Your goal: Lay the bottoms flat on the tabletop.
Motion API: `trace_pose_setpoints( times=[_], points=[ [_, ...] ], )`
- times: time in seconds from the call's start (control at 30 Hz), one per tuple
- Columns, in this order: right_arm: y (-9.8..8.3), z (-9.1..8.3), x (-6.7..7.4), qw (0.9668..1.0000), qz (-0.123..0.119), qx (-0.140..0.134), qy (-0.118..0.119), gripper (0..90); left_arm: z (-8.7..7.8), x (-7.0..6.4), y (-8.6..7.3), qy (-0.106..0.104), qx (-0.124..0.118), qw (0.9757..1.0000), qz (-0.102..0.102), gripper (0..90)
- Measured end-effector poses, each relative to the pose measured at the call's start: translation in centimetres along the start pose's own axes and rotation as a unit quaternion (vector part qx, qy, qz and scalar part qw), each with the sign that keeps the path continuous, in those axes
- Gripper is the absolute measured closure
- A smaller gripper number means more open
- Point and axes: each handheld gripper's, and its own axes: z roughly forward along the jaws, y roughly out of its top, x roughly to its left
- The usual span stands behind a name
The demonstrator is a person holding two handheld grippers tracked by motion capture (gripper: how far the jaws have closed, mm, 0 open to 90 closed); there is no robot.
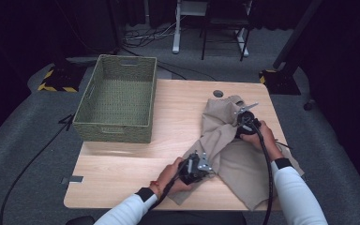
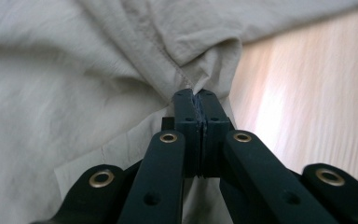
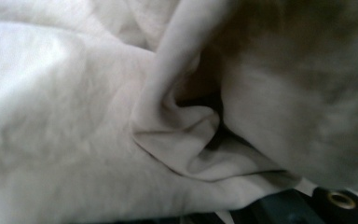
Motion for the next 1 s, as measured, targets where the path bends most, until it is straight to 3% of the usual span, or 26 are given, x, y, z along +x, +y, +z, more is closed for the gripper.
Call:
trace_pose_setpoints(
  times=[0.2, 0.27, 0.33, 0.37, 0.43, 0.5, 0.6, 0.73, 0.8, 0.87, 0.93, 0.97, 1.0],
  points=[
    [3.1, 2.0, 3.8, 0.9995, 0.011, -0.019, 0.023, 83.3, -3.5, 2.4, -4.1, 0.029, 0.014, 0.999, -0.031, 88.8],
    [3.8, 2.4, 5.1, 0.9992, 0.008, -0.024, 0.03, 82.6, -4.5, 2.9, -5.2, 0.033, 0.018, 0.999, -0.023, 88.9],
    [4.2, 2.5, 5.9, 0.9989, 0.004, -0.032, 0.035, 82.6, -5.5, 3.3, -5.9, 0.041, 0.02, 0.9984, -0.033, 89.0],
    [4.2, 2.4, 6.2, 0.9986, 0.005, -0.037, 0.037, 82.6, -6.0, 3.6, -6.0, 0.039, 0.013, 0.9985, -0.038, 89.0],
    [4.3, 1.6, 6.2, 0.9981, 0.004, -0.053, 0.033, 83.1, -7.3, 3.9, -5.9, 0.021, -0.025, 0.9973, -0.065, 89.0],
    [4.3, 0.4, 5.6, 0.9966, 0.016, -0.075, 0.031, 83.3, -8.7, 3.6, -4.7, -0.002, -0.07, 0.9955, -0.064, 88.9],
    [4.4, -1.1, 4.2, 0.9947, 0.037, -0.093, 0.026, 83.7, -10.6, 2.6, -1.5, -0.036, -0.135, 0.9891, -0.045, 88.9],
    [4.5, -2.4, 2.8, 0.9931, 0.048, -0.107, 0.013, 83.7, -11.1, 0.5, 3.8, -0.06, -0.188, 0.9802, 0.001, 88.7],
    [4.5, -2.8, 2.2, 0.9927, 0.049, -0.11, 0.006, 83.3, -10.1, -0.5, 6.3, -0.063, -0.196, 0.9783, 0.022, 88.7],
    [4.3, -3.2, 1.5, 0.9921, 0.052, -0.114, -0.005, 80.3, -8.5, -1.3, 8.4, -0.069, -0.196, 0.9776, 0.031, 88.5],
    [3.9, -3.7, 0.9, 0.9912, 0.057, -0.119, -0.013, 75.7, -6.3, -1.8, 9.8, -0.059, -0.19, 0.9793, 0.039, 88.2],
    [3.7, -3.9, 0.5, 0.9911, 0.058, -0.118, -0.02, 74.4, -5.0, -1.8, 10.3, -0.064, -0.181, 0.9807, 0.036, 88.2],
    [3.3, -4.2, 0.2, 0.9908, 0.06, -0.119, -0.025, 71.3, -3.7, -1.8, 10.7, -0.062, -0.168, 0.9832, 0.035, 88.0]
  ],
)
